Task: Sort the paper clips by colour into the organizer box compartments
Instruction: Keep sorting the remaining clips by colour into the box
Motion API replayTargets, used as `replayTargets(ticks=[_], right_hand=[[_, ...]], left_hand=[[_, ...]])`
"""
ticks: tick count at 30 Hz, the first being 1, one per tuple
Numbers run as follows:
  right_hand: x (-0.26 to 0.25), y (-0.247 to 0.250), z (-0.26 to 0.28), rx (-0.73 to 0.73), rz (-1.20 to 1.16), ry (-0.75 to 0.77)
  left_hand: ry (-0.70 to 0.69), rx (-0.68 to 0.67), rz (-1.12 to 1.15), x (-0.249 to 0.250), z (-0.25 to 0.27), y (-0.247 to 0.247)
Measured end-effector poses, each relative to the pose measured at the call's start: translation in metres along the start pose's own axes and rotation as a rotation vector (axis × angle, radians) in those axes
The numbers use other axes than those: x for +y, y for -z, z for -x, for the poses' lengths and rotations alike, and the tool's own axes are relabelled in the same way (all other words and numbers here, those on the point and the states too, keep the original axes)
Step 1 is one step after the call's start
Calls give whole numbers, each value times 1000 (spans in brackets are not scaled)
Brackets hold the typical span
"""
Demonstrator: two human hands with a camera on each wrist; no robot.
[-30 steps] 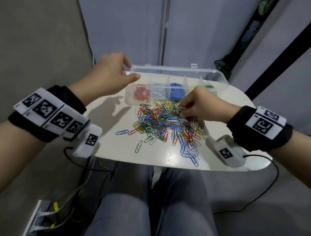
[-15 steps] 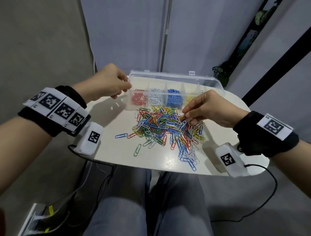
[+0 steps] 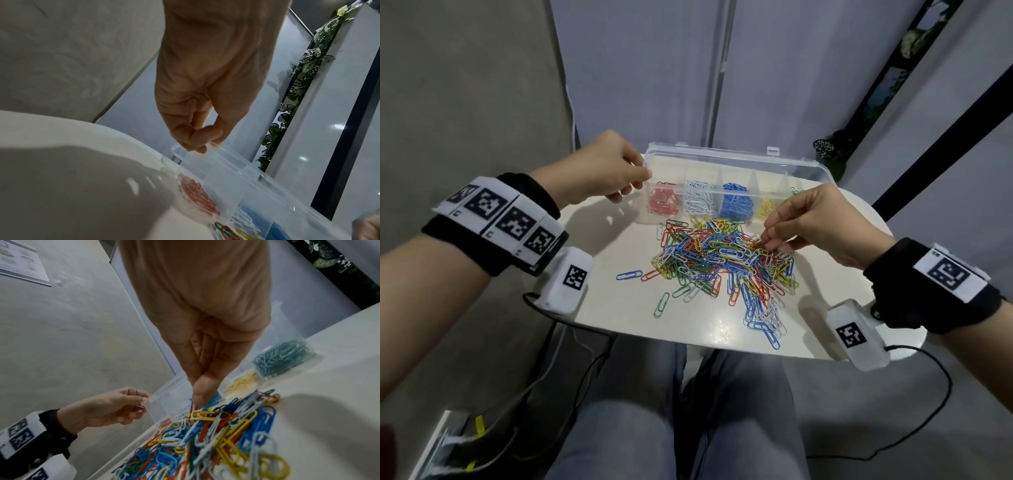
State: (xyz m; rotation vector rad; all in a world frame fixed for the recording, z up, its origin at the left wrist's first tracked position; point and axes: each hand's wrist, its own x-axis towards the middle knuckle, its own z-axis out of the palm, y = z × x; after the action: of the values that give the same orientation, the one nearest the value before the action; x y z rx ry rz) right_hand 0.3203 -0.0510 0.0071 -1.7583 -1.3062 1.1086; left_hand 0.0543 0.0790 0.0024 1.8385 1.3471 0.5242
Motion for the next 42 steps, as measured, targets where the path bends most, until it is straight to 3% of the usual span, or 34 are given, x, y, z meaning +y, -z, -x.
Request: replayTargets(ticks=[4,8,10,15,21,24,28,31,37,42], right_hand=[[-3,-2,0,4,121,21],[-4,-7,-3,-25,646,172],[-3,-13,-3,-31,743,192],[-2,-18,-2,-60,694,185],[-12,5,1,50,484,156],[-12,13,7,10,454,117],[0,16,11,-73,529,57],[10,11,10,-48,622,33],[12,-4,9,-17,748,114],[3,6,10,22,628,107]], left_hand=[[7,-11,12,0,1,0],[9,-15,23,2,2,0],[10,-18,20,2,3,0],[12,-24,15,2,3,0],[9,-26,19,2,3,0],[8,-25,15,1,2,0],[6,-23,16,0,2,0],[3,-21,12,1,2,0],[9,-19,4,1,2,0],[8,-27,14,1,2,0]])
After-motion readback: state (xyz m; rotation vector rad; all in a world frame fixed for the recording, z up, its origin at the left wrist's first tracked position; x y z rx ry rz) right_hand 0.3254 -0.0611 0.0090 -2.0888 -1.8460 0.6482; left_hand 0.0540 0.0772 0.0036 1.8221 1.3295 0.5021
